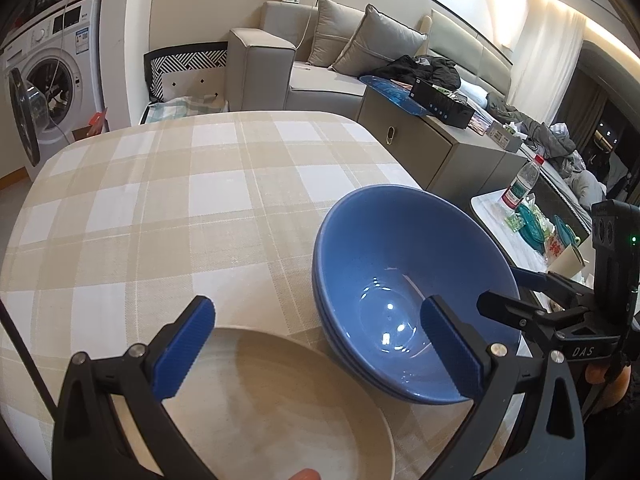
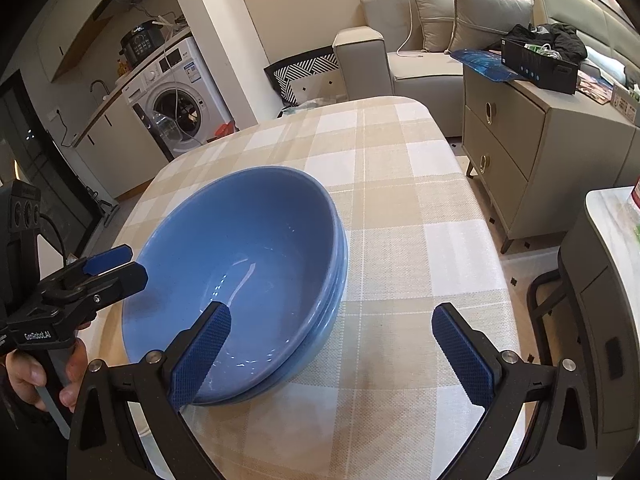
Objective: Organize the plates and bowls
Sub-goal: 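Close the left gripper on the nested bowls' rim while the right gripper closes on it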
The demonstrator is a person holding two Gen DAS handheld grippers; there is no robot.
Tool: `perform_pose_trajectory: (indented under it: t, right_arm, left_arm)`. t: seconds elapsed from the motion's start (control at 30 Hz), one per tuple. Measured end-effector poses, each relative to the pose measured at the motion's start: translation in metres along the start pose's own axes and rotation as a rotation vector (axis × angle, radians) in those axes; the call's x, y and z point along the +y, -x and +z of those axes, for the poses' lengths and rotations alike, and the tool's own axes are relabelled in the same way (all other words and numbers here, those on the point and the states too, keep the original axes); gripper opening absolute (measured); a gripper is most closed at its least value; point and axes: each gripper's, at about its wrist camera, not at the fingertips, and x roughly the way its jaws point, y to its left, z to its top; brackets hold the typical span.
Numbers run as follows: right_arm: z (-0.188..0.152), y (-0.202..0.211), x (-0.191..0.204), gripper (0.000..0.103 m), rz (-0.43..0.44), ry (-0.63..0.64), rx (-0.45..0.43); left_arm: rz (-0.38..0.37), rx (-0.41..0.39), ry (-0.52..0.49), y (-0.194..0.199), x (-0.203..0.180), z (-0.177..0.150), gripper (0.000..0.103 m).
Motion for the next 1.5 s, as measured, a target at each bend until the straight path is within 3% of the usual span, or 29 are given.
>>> perform_pose_trajectory:
  t: [0.8, 1.03, 1.3, 1.37, 1.5]
  right_arm:
    - [0.005, -0.020, 0.011, 0.101, 0.039, 0.005, 0.011]
    - [0.006, -0.024, 0.014, 0.089, 0.046, 0.017, 0.021]
    - [0.005, -0.024, 0.016, 0.074, 0.045, 0.012, 0.024]
    - [0.006, -0.022, 0.019, 0.071, 0.049, 0.015, 0.019]
    - [0.006, -0.022, 0.024, 0.064, 0.031, 0.033, 0.021]
  left_arm:
    - [0.018, 0.024, -0.013, -0.017, -0.003, -0.005, 0.103]
    - [0.006, 0.024, -0.012, -0.020, -0.005, -0.005, 0.101]
    - [-0.023, 0.024, -0.007, -0.021, -0.006, -0.005, 0.084]
    - [-0.038, 0.033, -0.014, -0.022, -0.009, -0.005, 0.069]
    - [-0.050, 0.048, -0.030, -0.024, -0.015, -0.006, 0.054]
